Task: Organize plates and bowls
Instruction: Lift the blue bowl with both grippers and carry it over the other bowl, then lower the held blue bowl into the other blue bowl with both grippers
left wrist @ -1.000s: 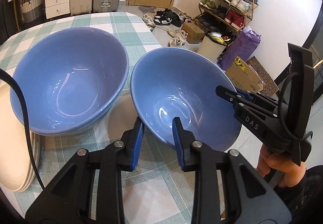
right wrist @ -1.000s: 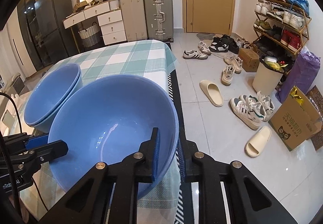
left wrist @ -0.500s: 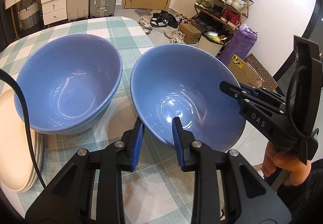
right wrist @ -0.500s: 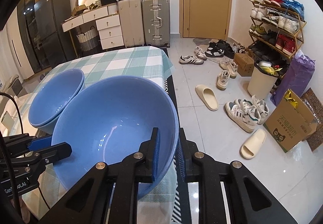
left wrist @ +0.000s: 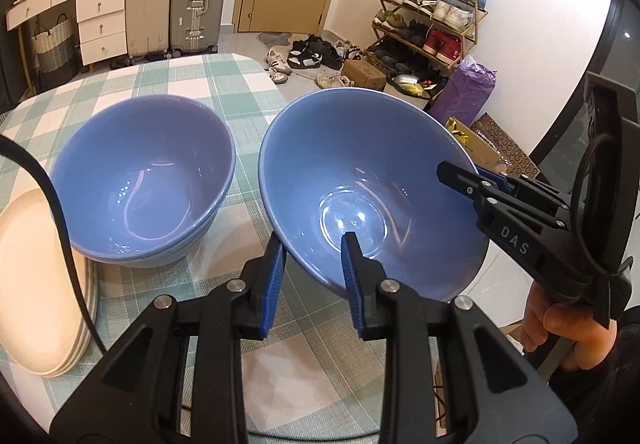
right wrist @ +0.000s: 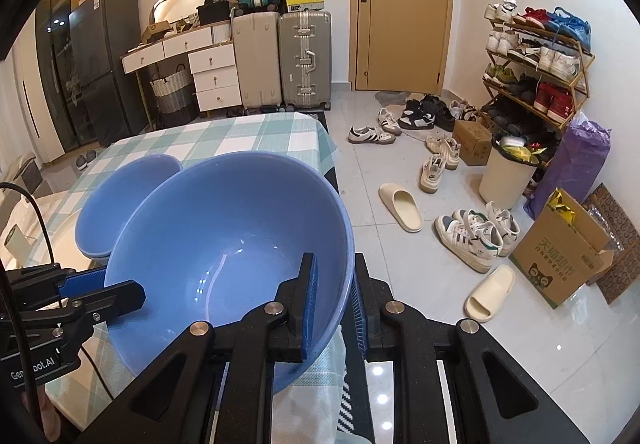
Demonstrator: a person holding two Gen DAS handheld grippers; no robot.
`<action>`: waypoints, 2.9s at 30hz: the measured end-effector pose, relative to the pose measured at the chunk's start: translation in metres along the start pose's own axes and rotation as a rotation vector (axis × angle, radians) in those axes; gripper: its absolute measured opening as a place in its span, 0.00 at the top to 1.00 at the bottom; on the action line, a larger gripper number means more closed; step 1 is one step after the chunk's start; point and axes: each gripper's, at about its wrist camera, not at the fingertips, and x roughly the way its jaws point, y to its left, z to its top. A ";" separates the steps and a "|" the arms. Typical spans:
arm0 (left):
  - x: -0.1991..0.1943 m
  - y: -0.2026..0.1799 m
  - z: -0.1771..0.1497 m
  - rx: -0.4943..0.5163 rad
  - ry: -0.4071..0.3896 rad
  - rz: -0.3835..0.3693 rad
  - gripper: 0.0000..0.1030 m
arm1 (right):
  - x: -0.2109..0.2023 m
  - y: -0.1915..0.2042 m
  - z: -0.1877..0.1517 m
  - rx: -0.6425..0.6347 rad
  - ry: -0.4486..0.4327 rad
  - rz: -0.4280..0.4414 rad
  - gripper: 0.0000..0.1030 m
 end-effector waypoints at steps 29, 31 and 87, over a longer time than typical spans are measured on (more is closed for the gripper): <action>-0.126 0.015 -0.003 -0.003 -0.119 -0.002 0.76 | -0.076 0.058 0.020 -0.043 -0.123 -0.005 0.84; -0.133 0.019 -0.001 -0.007 -0.125 0.000 0.76 | -0.077 0.063 0.024 -0.050 -0.127 -0.003 0.84; -0.080 0.175 0.057 -0.125 -0.122 0.241 0.76 | 0.069 0.172 0.081 -0.088 0.005 0.118 0.82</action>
